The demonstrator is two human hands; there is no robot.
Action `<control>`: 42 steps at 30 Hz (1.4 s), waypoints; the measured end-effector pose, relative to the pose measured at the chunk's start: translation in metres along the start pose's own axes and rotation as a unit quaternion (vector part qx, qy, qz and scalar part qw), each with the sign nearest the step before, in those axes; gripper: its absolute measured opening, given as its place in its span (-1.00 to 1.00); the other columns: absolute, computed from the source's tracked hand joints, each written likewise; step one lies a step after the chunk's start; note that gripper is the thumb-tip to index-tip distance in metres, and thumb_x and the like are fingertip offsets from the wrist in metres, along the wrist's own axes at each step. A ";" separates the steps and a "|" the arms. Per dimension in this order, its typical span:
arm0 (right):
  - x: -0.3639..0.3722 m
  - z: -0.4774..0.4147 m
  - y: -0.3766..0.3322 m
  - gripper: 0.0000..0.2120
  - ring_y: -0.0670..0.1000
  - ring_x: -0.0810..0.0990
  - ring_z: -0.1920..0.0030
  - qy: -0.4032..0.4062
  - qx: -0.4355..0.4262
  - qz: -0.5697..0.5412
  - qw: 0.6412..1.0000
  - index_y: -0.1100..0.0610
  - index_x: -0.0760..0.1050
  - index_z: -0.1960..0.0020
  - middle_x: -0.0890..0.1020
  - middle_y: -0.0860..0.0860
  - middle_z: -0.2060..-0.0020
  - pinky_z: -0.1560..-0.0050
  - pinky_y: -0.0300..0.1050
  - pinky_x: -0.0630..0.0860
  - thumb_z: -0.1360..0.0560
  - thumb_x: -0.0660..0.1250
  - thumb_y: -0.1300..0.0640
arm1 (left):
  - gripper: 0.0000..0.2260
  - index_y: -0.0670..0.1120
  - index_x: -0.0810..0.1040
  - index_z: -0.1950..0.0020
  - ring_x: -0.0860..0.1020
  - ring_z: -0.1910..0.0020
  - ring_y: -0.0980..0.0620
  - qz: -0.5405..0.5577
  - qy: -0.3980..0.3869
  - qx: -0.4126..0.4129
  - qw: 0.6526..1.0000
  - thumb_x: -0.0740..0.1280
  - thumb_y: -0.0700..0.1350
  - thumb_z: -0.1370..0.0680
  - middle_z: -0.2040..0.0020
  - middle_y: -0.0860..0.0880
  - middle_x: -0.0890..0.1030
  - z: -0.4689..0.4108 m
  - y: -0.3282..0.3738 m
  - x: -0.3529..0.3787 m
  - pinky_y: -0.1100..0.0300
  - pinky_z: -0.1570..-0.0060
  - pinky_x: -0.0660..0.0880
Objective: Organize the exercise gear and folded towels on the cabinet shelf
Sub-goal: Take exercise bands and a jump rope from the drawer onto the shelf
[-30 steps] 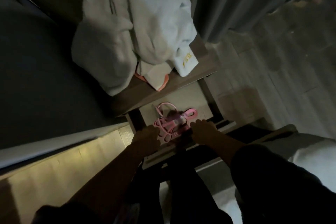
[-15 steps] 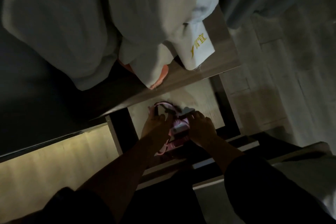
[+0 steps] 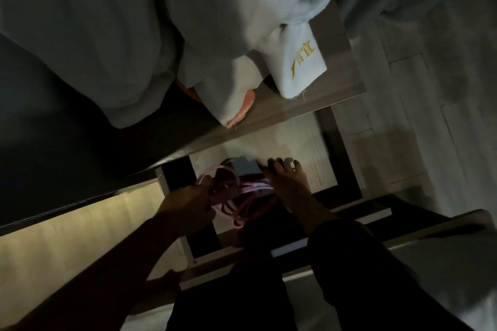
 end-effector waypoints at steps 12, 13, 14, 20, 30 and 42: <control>-0.016 0.049 -0.014 -0.59 0.17 0.59 -0.12 -0.115 0.103 -0.123 0.980 0.19 0.26 -0.38 0.51 0.15 -0.24 -0.13 0.06 0.50 -0.58 0.22 0.11 | -0.59 0.08 0.31 -0.46 0.61 0.01 -0.03 -0.010 -0.022 -0.008 1.000 0.18 0.14 -0.62 -0.09 -0.01 0.62 0.056 0.002 -0.012 0.10 0.05 0.58; -0.024 0.062 -0.013 -0.59 0.15 0.60 -0.11 -0.111 0.126 -0.129 0.977 0.19 0.25 -0.38 0.53 0.13 -0.21 -0.10 0.03 0.52 -0.59 0.22 0.10 | -0.56 0.17 0.23 -0.51 0.60 -0.04 -0.05 -0.016 -0.040 -0.020 0.999 0.16 0.14 -0.63 -0.14 -0.02 0.60 0.063 0.002 -0.018 0.08 0.00 0.58; -0.033 0.076 -0.012 -0.58 0.14 0.61 -0.10 -0.107 0.150 -0.136 0.973 0.19 0.25 -0.38 0.56 0.12 -0.18 -0.06 -0.01 0.54 -0.58 0.24 0.10 | -0.56 0.22 0.20 -0.52 0.59 -0.09 -0.09 -0.019 -0.053 -0.035 0.998 0.14 0.13 -0.64 -0.19 -0.04 0.58 0.072 0.003 -0.025 0.05 -0.04 0.57; -0.072 0.144 -0.010 -0.56 0.16 0.60 -0.13 -0.135 0.266 -0.281 0.912 0.15 0.31 -0.24 0.58 0.11 -0.13 0.00 -0.06 0.48 -0.46 0.39 0.03 | -0.63 0.09 0.49 -0.26 0.64 0.07 -0.09 0.064 -0.088 -0.145 0.983 0.05 0.23 -0.63 -0.03 -0.12 0.61 0.123 -0.004 -0.062 -0.02 0.03 0.63; -0.080 0.189 -0.048 -0.49 0.23 0.54 -0.23 -0.079 0.403 -0.595 0.691 0.37 0.39 -0.35 0.54 0.28 -0.24 -0.15 -0.01 0.49 -0.49 0.40 0.16 | -0.76 -0.04 0.40 -0.26 0.57 0.14 0.03 -0.052 -0.107 -0.170 0.978 0.16 0.00 -0.62 0.19 0.01 0.45 0.190 -0.038 -0.093 0.12 0.11 0.60; -0.033 0.169 -0.075 -0.67 0.15 0.51 0.28 0.050 0.495 -0.779 0.382 0.40 0.42 -0.19 0.52 0.28 0.15 0.19 0.03 0.47 -0.56 0.30 0.16 | -0.64 -0.09 0.44 -0.16 0.57 0.19 -0.05 0.048 0.069 -0.205 0.975 0.12 0.18 -0.62 0.10 -0.03 0.59 0.180 -0.060 -0.046 0.03 0.06 0.57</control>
Point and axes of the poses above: each hand's wrist, its own z-axis away from the middle knuckle, its own x-axis out of the palm, y = z × x, the point moved 6 cm from there along -z, towards the middle knuckle
